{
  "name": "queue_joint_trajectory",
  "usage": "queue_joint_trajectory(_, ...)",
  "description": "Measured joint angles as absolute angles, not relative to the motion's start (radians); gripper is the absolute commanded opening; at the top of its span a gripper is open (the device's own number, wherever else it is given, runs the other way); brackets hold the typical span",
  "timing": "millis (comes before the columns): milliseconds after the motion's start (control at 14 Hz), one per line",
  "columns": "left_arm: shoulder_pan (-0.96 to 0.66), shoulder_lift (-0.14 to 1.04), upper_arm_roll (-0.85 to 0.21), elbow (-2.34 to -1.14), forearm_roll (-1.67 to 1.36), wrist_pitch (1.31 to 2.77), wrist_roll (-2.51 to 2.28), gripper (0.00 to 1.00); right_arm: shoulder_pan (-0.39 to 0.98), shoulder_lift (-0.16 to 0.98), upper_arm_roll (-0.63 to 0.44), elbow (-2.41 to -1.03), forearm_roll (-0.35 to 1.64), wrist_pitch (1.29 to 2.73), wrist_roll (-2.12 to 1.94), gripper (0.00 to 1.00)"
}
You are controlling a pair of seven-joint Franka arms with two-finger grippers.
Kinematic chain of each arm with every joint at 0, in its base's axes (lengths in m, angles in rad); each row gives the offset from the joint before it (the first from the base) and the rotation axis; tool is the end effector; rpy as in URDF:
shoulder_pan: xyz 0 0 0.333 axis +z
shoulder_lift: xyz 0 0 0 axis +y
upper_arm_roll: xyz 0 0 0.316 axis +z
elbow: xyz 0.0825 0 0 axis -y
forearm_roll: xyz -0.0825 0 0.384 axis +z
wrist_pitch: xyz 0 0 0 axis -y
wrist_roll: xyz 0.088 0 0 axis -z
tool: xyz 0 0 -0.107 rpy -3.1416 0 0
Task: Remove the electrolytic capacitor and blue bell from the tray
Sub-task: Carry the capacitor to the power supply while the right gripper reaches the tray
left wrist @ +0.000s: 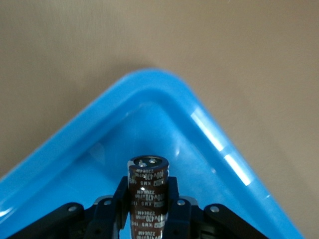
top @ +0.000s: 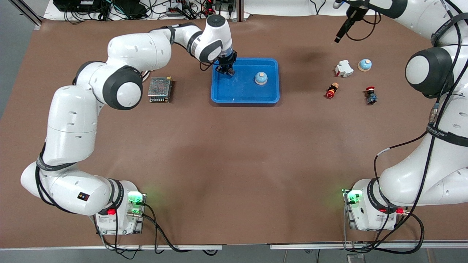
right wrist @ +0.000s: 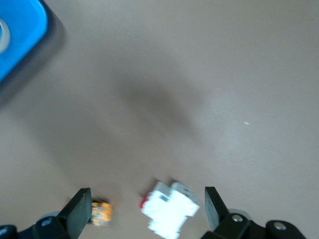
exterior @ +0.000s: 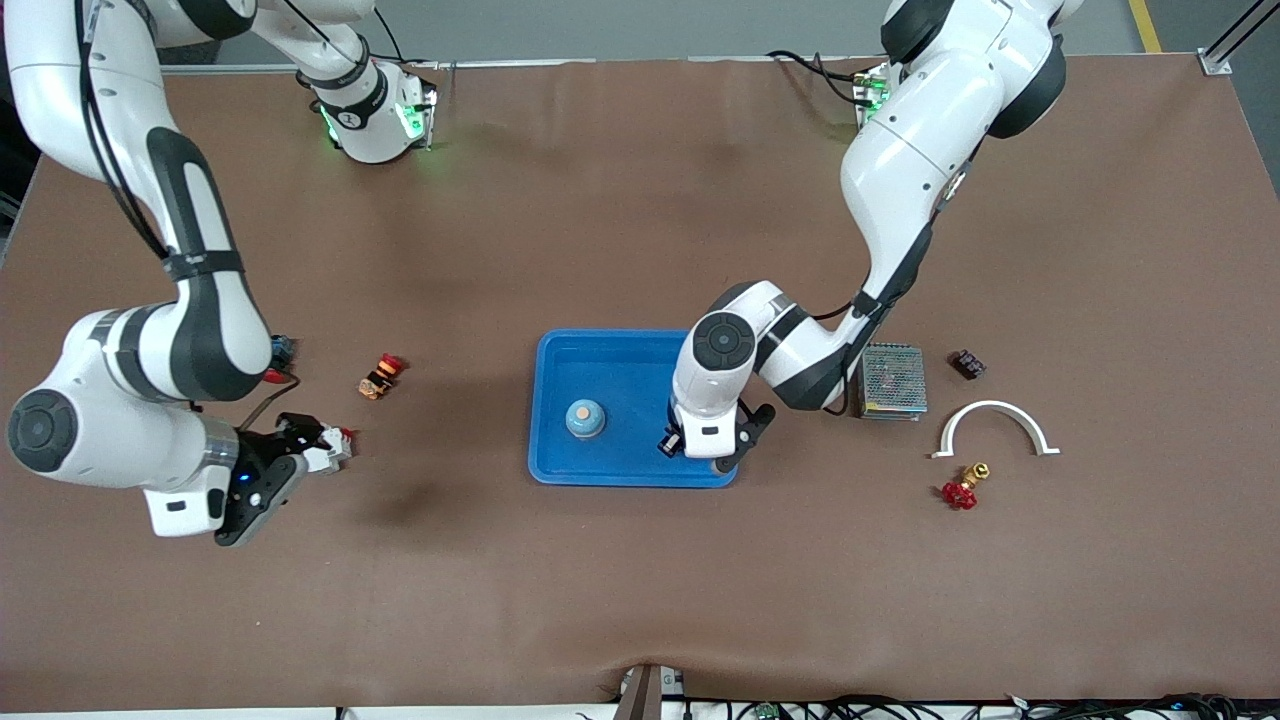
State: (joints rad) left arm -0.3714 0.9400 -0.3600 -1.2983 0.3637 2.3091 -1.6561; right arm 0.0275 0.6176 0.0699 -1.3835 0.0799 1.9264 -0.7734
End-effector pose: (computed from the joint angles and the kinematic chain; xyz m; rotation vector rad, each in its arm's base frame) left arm 0.6126 -0.4459 0.2077 2.7480 1.2484 0.0794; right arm 0.7105 0.0653 0.3456 -2.7540 -1.2114 0.0470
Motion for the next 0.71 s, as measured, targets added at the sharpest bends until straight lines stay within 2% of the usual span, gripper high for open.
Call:
queue_joint_trajectory(429, -0.245, 0.803, -0.356, -1.285, 0.367, 2.124, -1.478, 0.00, 0.162, 0.606, 0.071, -1.384, 0.074, 1.889, -0.369, 1.00)
queue_joint_trajectory(714, -0.117, 0.754, -0.357, -1.286, 0.366, 2.082, -1.270, 0.00, 0.269, 0.605, 0.072, -1.384, 0.075, 1.888, -0.050, 1.00)
